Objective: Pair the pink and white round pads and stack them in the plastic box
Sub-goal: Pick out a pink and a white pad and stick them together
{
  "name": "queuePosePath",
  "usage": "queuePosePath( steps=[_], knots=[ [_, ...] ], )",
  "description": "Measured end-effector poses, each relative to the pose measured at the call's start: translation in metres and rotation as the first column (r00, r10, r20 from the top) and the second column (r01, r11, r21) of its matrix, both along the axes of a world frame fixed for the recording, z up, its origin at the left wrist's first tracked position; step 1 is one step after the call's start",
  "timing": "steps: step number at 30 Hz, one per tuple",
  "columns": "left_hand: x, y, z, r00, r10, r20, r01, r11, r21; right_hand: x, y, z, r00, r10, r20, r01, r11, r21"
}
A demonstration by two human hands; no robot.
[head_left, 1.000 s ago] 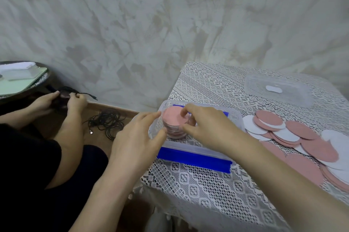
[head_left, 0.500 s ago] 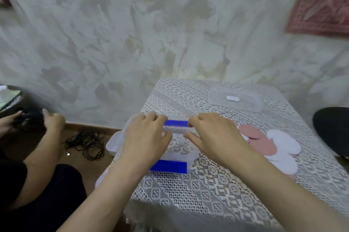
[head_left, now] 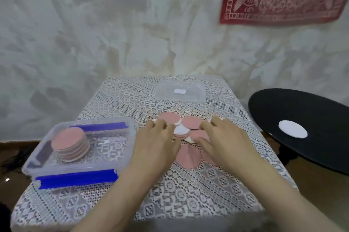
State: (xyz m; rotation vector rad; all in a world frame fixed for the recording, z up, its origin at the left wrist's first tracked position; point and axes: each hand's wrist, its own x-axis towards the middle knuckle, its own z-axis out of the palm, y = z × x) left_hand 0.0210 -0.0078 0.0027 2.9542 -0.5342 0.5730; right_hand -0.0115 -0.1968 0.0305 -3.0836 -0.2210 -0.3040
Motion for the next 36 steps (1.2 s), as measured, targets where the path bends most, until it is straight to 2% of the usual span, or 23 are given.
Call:
queuePosePath(
  steps=[3,6,11,18,21,26,29,33,34,36],
  knots=[
    [-0.007,-0.012,-0.016,0.998,-0.003,-0.057,0.004,1.000,0.031,-0.003,-0.016,-0.021,0.998,-0.009,-0.067,0.012,0.999,0.048],
    [-0.011,-0.016,-0.022,1.000,-0.006,-0.029,0.008,0.998,0.060,-0.001,-0.025,-0.032,0.995,0.024,-0.101,-0.011,0.992,0.129],
    [-0.008,-0.013,-0.030,0.999,-0.001,-0.033,0.001,1.000,0.003,0.010,-0.034,-0.031,0.991,0.020,-0.133,0.016,0.964,0.266],
    [-0.012,-0.008,-0.030,0.998,-0.026,-0.050,0.023,0.998,-0.062,0.028,-0.024,-0.034,0.977,-0.111,-0.180,0.150,0.964,0.219],
    [-0.016,-0.006,-0.031,0.998,-0.067,-0.006,0.066,0.992,-0.109,0.029,-0.020,-0.033,0.967,-0.131,-0.217,0.188,0.945,0.267],
    [-0.024,0.002,-0.028,0.992,-0.122,-0.019,0.117,0.981,-0.155,0.022,-0.018,-0.033,0.973,-0.118,-0.199,0.211,0.808,0.550],
    [-0.030,0.006,-0.025,0.991,-0.130,-0.042,0.120,0.975,-0.188,0.017,-0.023,-0.035,0.977,-0.041,-0.211,0.175,0.720,0.671],
    [-0.037,0.009,-0.018,0.985,-0.152,-0.087,0.122,0.952,-0.282,0.008,-0.020,-0.032,0.946,0.164,-0.279,0.177,0.460,0.870],
    [-0.038,0.009,-0.016,0.982,-0.151,-0.111,0.110,0.944,-0.311,0.006,-0.018,-0.032,0.938,0.212,-0.275,0.152,0.462,0.874],
    [-0.040,0.009,-0.015,0.972,-0.167,-0.165,0.096,0.925,-0.369,0.003,-0.013,-0.033,0.934,0.259,-0.246,0.068,0.548,0.834]
  ],
)
